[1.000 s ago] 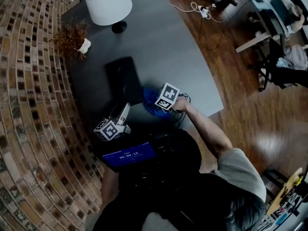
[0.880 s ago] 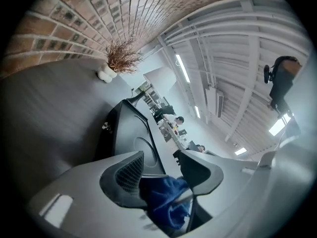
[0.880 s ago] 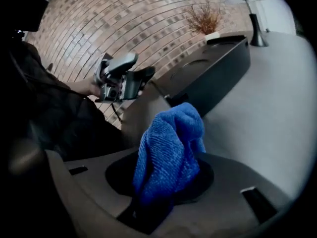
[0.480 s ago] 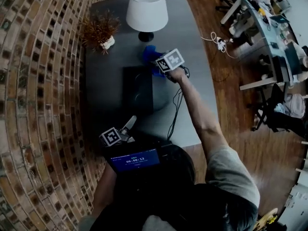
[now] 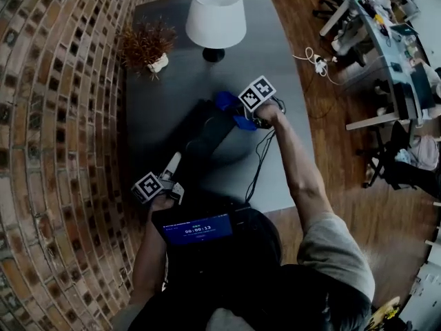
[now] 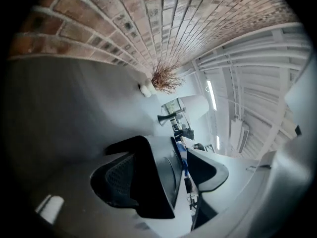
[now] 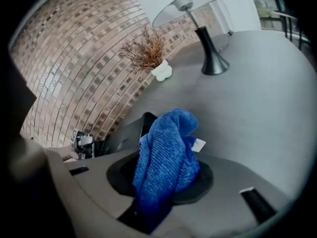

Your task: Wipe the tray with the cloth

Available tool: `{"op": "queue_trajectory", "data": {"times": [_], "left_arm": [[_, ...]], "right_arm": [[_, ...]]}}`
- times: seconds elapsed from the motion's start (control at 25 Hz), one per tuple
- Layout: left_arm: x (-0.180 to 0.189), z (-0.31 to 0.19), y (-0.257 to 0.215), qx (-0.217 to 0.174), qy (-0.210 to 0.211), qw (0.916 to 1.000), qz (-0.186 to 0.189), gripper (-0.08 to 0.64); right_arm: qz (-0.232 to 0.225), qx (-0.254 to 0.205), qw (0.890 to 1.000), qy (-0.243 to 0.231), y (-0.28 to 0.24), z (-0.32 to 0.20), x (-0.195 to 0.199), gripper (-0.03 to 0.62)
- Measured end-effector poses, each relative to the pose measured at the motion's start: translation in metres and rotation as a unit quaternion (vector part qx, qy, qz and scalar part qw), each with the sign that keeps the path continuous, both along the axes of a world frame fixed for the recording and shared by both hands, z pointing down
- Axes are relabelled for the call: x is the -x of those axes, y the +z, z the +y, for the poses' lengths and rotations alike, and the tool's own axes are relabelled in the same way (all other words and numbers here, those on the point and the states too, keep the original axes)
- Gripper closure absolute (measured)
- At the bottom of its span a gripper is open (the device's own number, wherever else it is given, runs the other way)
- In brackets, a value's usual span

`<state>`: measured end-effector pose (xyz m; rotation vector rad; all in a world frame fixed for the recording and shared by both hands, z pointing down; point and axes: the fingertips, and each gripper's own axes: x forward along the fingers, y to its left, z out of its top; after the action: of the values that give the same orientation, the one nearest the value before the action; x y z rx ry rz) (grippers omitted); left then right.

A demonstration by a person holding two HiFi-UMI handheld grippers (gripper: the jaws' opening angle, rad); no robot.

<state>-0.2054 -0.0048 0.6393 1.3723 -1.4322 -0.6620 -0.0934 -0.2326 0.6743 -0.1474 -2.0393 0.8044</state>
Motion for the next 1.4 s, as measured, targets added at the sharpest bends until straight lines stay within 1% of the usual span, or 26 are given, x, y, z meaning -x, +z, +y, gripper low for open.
{"op": "queue_trajectory", "data": {"times": [0.12,0.2,0.28,0.32,0.36,0.44,0.48,0.52,0.56,0.6,0.64,0.68,0.72,0.8,0.88,0.96,1.0,1.04,1.08,1.12,1.16,1.2,1.28,1.32,1.36,1.4], "left_arm": [[0.043,-0.036,-0.005,0.003,0.007,0.9986,-0.052,0.234],[0.053,-0.060,-0.006,0.008,0.036,0.9957,-0.085,0.222],[0.051,-0.072,-0.006,0.015,0.070,0.9912,-0.111,0.224],[0.049,-0.072,-0.010,0.015,0.079,0.9893,-0.121,0.224],[0.045,-0.067,-0.018,0.014,0.084,0.9868,-0.137,0.225],[0.025,-0.051,-0.039,0.001,0.109,0.9772,-0.182,0.254],[0.006,-0.044,-0.047,-0.009,0.135,0.9709,-0.198,0.263],[-0.017,-0.039,-0.051,-0.018,0.165,0.9649,-0.203,0.282],[-0.040,-0.035,-0.049,-0.024,0.194,0.9604,-0.199,0.282],[-0.059,-0.034,-0.042,-0.025,0.213,0.9583,-0.189,0.282],[-0.071,-0.034,-0.034,-0.025,0.220,0.9587,-0.179,0.282],[-0.075,-0.034,-0.029,-0.024,0.217,0.9605,-0.173,0.282],[-0.075,-0.034,-0.027,-0.024,0.211,0.9620,-0.172,0.317],[-0.071,-0.035,-0.028,-0.024,0.209,0.9617,-0.176,0.318],[-0.072,-0.036,-0.029,-0.025,0.214,0.9602,-0.178,0.318],[-0.070,-0.035,-0.030,-0.026,0.210,0.9609,-0.178,0.318],[-0.069,-0.036,-0.030,-0.027,0.208,0.9613,-0.178,0.318],[-0.068,-0.036,-0.029,-0.028,0.207,0.9617,-0.178,0.318],[-0.068,-0.036,-0.029,-0.028,0.205,0.9626,-0.175,0.318],[-0.068,-0.036,-0.030,-0.029,0.202,0.9638,-0.171,0.318],[-0.068,-0.037,-0.030,-0.030,0.198,0.9651,-0.168,0.318],[-0.067,-0.037,-0.031,-0.030,0.195,0.9662,-0.166,0.318],[-0.066,-0.036,-0.029,-0.031,0.191,0.9677,-0.162,0.318],[-0.067,-0.035,-0.028,-0.031,0.188,0.9686,-0.159,0.318],[-0.068,-0.033,-0.027,-0.032,0.185,0.9698,-0.156,0.319],[-0.069,-0.032,-0.027,-0.032,0.182,0.9709,-0.152,0.325]], "right_arm": [[-0.036,0.016,0.996,0.077,0.000,0.048,-0.044,0.479],[-0.052,0.023,0.991,0.124,0.005,0.085,-0.066,0.479],[-0.058,0.015,0.982,0.179,0.017,0.107,-0.085,0.472],[-0.061,0.010,0.974,0.216,0.021,0.108,-0.095,0.468],[-0.069,0.008,0.964,0.256,0.020,0.102,-0.103,0.468],[-0.104,0.001,0.942,0.320,0.003,0.076,-0.106,0.468],[-0.126,-0.006,0.933,0.338,-0.010,0.058,-0.100,0.468],[-0.146,-0.012,0.928,0.344,-0.022,0.041,-0.091,0.467],[-0.159,-0.010,0.926,0.341,-0.030,0.026,-0.078,0.466],[-0.166,0.001,0.928,0.333,-0.033,0.016,-0.064,0.466],[-0.169,0.019,0.932,0.321,-0.032,0.012,-0.051,0.466],[-0.170,0.039,0.934,0.311,-0.029,0.013,-0.042,0.466],[-0.172,0.056,0.935,0.306,-0.026,0.018,-0.039,0.463],[-0.176,0.080,0.935,0.299,-0.026,0.039,-0.050,0.465],[-0.178,0.097,0.944,0.260,-0.027,0.081,-0.067,0.465],[-0.169,0.119,0.959,0.193,-0.024,0.135,-0.087,0.465],[-0.153,0.121,0.969,0.154,-0.019,0.158,-0.100,0.465],[-0.127,0.104,0.979,0.119,-0.011,0.172,-0.113,0.465],[-0.097,0.066,0.988,0.098,0.000,0.172,-0.125,0.465],[-0.072,0.018,0.992,0.098,0.010,0.157,-0.131,0.465],[-0.059,-0.032,0.991,0.117,0.014,0.129,-0.131,0.465],[-0.057,-0.078,0.985,0.146,0.012,0.096,-0.124,0.464],[-0.063,-0.151,0.967,0.197,0.002,0.035,-0.100,0.463],[-0.061,-0.177,0.962,0.200,-0.004,0.016,-0.088,0.463],[-0.054,-0.196,0.962,0.182,-0.006,0.010,-0.076,0.463],[-0.043,-0.209,0.966,0.146,-0.003,0.014,-0.066,0.463]]}}
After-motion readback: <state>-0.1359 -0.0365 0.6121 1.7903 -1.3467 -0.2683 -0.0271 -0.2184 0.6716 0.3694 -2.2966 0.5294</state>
